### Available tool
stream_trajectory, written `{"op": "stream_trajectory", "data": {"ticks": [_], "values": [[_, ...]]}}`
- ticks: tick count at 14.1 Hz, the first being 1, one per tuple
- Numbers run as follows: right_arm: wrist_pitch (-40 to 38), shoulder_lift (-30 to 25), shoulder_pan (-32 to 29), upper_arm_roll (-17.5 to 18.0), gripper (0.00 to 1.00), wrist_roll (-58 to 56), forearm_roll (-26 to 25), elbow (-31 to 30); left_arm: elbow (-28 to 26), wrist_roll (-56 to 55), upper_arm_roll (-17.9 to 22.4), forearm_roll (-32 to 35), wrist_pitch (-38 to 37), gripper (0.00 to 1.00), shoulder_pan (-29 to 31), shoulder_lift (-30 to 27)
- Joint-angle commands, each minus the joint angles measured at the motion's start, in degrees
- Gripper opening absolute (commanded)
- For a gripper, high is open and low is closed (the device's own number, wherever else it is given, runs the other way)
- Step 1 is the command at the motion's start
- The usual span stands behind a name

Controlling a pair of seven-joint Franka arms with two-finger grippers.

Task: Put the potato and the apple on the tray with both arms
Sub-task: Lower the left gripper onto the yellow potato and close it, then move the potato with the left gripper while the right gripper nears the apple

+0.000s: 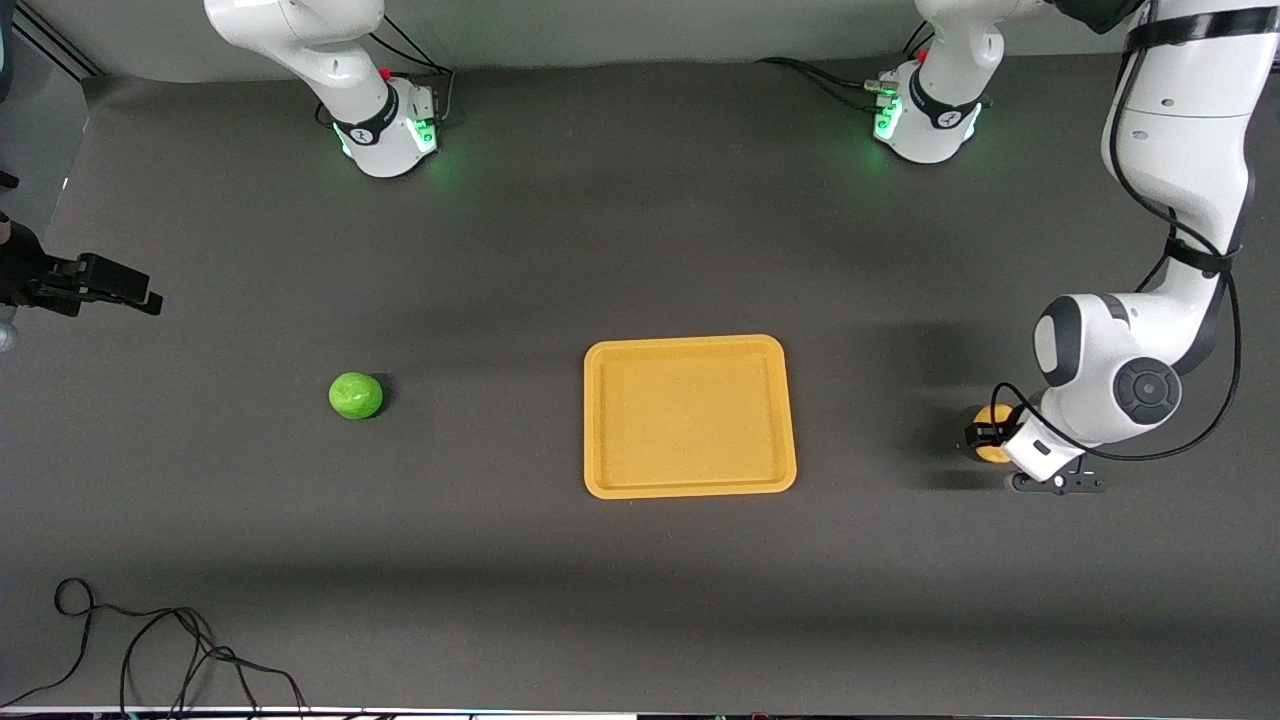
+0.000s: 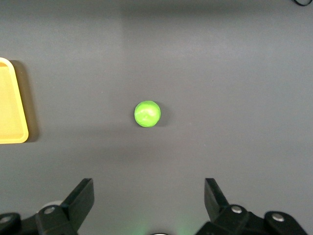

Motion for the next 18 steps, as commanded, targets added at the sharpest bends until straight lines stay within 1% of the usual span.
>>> {"op": "stream_trajectory", "data": {"ticks": [1, 2, 4, 6, 7, 9, 12, 14, 15, 18], "values": [[-0.07, 1.58, 0.26, -0.2, 1.0, -0.95, 0.79, 0.92, 0.48, -4.43, 0.25, 0.59, -6.88, 0.11, -3.42, -6.29], [0.27, 2.37, 0.35, -0.2, 1.0, -1.13, 0.96, 0.74, 1.27, -7.05, 0.25, 0.5, -9.51, 0.11, -5.17, -8.31], [2.46, 1.86, 0.79, -0.03, 0.99, -1.04, 1.05, -1.18, 3.55, -13.81, 0.16, 0.5, -13.39, 0.11, -8.6, -11.22], [7.89, 0.89, 1.57, 0.15, 0.99, -0.95, 1.14, -6.52, 4.53, -20.93, -0.19, 0.41, -18.57, 0.1, -12.37, -14.12], [11.23, -0.07, 2.88, -0.11, 0.99, -1.04, 1.14, -10.03, 4.7, -24.19, -0.28, -0.02, -19.98, 0.08, -14.74, -15.44], [16.52, -1.31, 3.07, -0.11, 0.99, -0.95, 1.05, -16.28, 4.97, -32.96, -0.28, -0.11, -21.31, 0.07, -20.27, -16.24], [23.2, -1.31, 3.25, -0.11, 0.99, -0.95, 1.05, -22.36, 5.5, -42.65, -0.28, 0.15, -20.09, 0.06, -27.14, -14.58], [25.05, -0.7, 3.25, -0.03, 0.99, -1.04, 1.05, -23.42, 6.29, -46.87, -0.19, 0.5, -17.64, 0.06, -30.31, -11.87], [26.19, -0.26, 3.25, -0.02, 0.99, -1.04, 1.05, -23.69, 6.55, -48.63, -0.19, 0.59, -15.1, 0.07, -31.63, -9.76], [27.43, 0.27, 4.74, -0.02, 0.99, -1.13, 0.35, -24.66, 6.55, -52.77, -0.19, 2.34, -7.98, 0.09, -33.4, -3.69]]}}
